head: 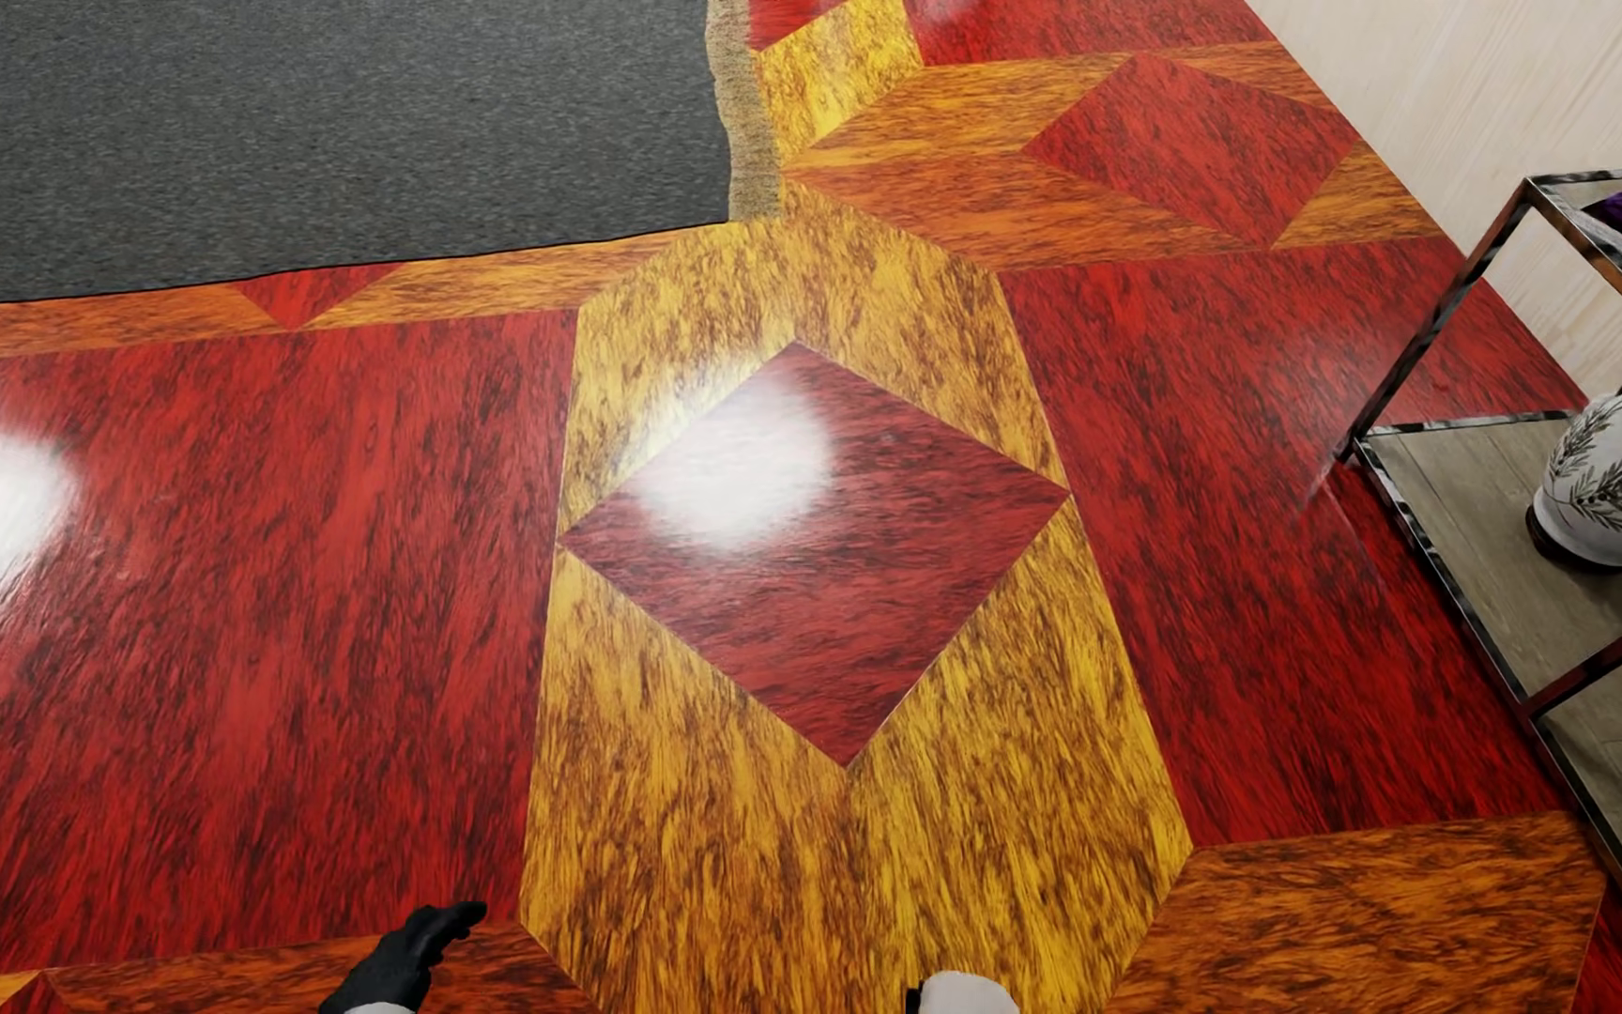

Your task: Walk towards the officechair

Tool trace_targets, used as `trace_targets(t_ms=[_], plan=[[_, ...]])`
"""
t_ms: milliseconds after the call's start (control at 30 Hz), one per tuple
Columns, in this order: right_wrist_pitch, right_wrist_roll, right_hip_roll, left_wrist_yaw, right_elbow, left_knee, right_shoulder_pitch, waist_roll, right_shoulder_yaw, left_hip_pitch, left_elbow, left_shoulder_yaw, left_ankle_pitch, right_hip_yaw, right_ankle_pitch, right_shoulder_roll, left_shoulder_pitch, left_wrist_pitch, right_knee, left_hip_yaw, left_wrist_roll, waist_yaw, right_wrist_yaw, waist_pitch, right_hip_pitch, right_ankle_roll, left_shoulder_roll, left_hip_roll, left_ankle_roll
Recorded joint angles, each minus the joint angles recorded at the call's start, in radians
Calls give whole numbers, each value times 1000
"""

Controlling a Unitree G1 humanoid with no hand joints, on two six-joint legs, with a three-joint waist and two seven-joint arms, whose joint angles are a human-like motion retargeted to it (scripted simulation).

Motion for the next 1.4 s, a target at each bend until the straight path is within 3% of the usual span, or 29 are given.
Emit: trace_targets(t_ms=[67, 133, 167, 200, 233, 300, 367, 400, 433, 500, 533, 633, 700, 767, 800, 833, 867, 933, 967, 1000, 1033, 1067, 1100, 1133, 1167, 1200, 1300, 1333, 1400], plan=[[-25, -10, 32, 12, -18, 25, 67, 4, -20, 44, -96, -20, -41, -18, -4, 8, -36, -44, -310, -11, -28, -26, 20, -8, -48, 0, 49, 1, -32], [-33, -26, 62, 5, -34, 9, 110, 11, -36, 108, -180, -46, -77, -47, 88, 24, -70, -55, -752, -29, -63, -39, 66, -17, -22, 30, 92, -3, -69], [-29, -26, 76, -3, -46, -8, 125, 15, -55, 145, -211, -61, -84, -77, 115, 34, -82, -53, -938, -41, -73, -42, 83, -21, 0, 101, 106, -4, -91], [-26, -39, 74, 3, -53, 0, 130, 17, -60, 177, -235, -63, -102, -137, 71, 37, -82, -49, -969, -47, -86, -41, 99, -21, 6, 228, 110, 1, -116], [-25, -55, 71, 5, -55, 30, 123, 21, -62, 202, -242, -64, -109, -178, 112, 39, -73, -37, -898, -56, -92, -44, 110, -19, 8, 138, 112, 19, -139], [-13, -83, 125, 4, -55, 129, 102, 36, -85, 232, -210, -84, -34, -213, 185, 72, -33, 3, -888, -102, -84, -59, 97, -21, 93, -100, 108, 100, -162], [-11, -94, 189, -38, -57, 434, 57, 67, -112, 129, -96, -134, 184, -271, 96, 116, -20, 69, -867, -195, -68, -64, 64, -23, 174, -111, 118, 243, -134], [-15, -107, 215, -88, -62, 628, 31, 86, -113, 34, -39, -184, 322, -294, 52, 122, 1, 93, -862, -267, -35, -62, 60, -22, 219, -115, 119, 306, -145], [-27, -121, 246, -161, -80, 787, -7, 104, -103, -68, 27, -248, 422, -306, 19, 115, 0, 101, -877, -338, -1, -54, 73, -19, 271, -119, 127, 356, -111], [-87, -126, 303, -240, -117, 939, -96, 131, -108, -220, 83, -300, 253, -291, -55, 90, 56, 90, -850, -412, 39, -27, 60, -10, 331, -118, 129, 394, -24], [-108, -112, 321, -221, -158, 938, -133, 138, -128, -282, 93, -276, 216, -266, -87, 83, 95, 95, -839, -433, 29, -8, 36, -7, 361, -115, 105, 371, 14], [-188, -44, 343, -123, -331, 684, -207, 131, -125, -409, 98, -169, 112, -181, -171, 45, 217, 102, -808, -471, -21, 47, -26, -3, 441, -112, 17, 222, -9], [-214, -21, 349, -124, -406, 384, -250, 119, -70, -448, 121, -158, 121, -129, -212, -8, 264, 102, -807, -453, -7, 76, -42, -8, 494, -109, -24, 137, -5], [-197, 3, 362, -168, -430, 50, -289, 109, -25, -451, 139, -176, 203, -95, -235, -38, 283, 88, -840, -341, 24, 85, -31, -18, 560, -103, -40, 87, -92], [-180, 6, 371, -202, -426, -70, -298, 105, -8, -444, 136, -178, 213, -80, -245, -42, 288, 79, -854, -263, 31, 85, -30, -22, 595, -106, -43, 70, -233], [-163, 6, 377, -208, -414, -97, -299, 101, 6, -445, 127, -178, 204, -67, -258, -38, 291, 75, -848, -224, 45, 86, -29, -25, 629, -108, -39, 59, -291], [-153, 6, 377, -199, -397, -65, -292, 95, 19, -440, 116, -174, 245, -53, -263, -32, 289, 72, -831, -208, 56, 90, -30, -26, 656, -111, -40, 58, -196], [-119, 0, 338, -173, -327, -67, -258, 75, 59, -369, 95, -131, 276, -17, -214, -24, 277, 78, -762, -157, 49, 103, -18, -29, 694, -105, -65, 32, 89], [-101, -4, 305, -145, -272, -56, -234, 57, 78, -330, 96, -98, 246, -7, -135, -19, 263, 89, -651, -134, 43, 109, -13, -28, 673, -82, -79, 21, 107], [-65, -14, 271, -130, -201, -25, -210, 40, 103, -301, 103, -62, 200, 13, -29, -16, 243, 103, -480, -107, 35, 113, 7, -24, 611, 38, -91, 17, 106], [-26, -35, 239, -118, -127, -2, -195, 29, 154, -263, 109, -29, 157, 42, 88, -20, 221, 111, -275, -73, 30, 118, 62, -19, 525, 220, -97, 19, 106], [-13, -73, 194, -120, -71, -5, -184, 22, 229, -210, 106, -12, 121, 23, 192, -41, 186, 118, -80, -35, 37, 125, 157, -15, 424, 282, -94, 20, 98], [-18, -100, 111, -115, -40, -8, -174, 16, 278, -160, 100, 0, 88, 1, 185, -66, 155, 114, 68, -6, 42, 124, 246, -10, 329, 292, -85, 18, 85], [-13, -101, 39, -96, -35, -10, -154, 8, 271, -114, 86, 15, 59, 0, 127, -81, 123, 105, 166, 10, 40, 112, 282, -6, 237, 252, -74, 14, 70], [-1, -74, -6, -77, -47, -18, -121, 3, 207, -69, 73, 27, 38, -7, 102, -82, 106, 81, 210, 16, 40, 92, 236, -3, 152, 143, -55, 10, 55], [7, -29, -33, -66, -70, -18, -87, 0, 108, -32, 54, 32, 16, -15, 84, -66, 77, 62, 203, 14, 35, 67, 141, -2, 76, 88, -39, 8, 39], [-8, 38, -8, -55, -112, 24, 9, 4, -101, 53, -37, 2, -65, 0, 23, -29, 14, 7, -72, -6, 22, 4, -90, -4, -84, 67, 30, 16, -19], [-4, 29, -5, -52, -110, 30, 31, 7, -120, 84, -68, -11, -91, -9, 47, -19, -2, -5, -258, -16, 15, -9, -106, -9, -97, 67, 52, 18, -41], [-1, 5, 23, -49, -82, 8, 61, 14, -108, 159, -118, -29, -120, -16, 139, 1, -33, -5, -744, -42, -6, -26, -23, -22, -41, 94, 84, 21, -90]])
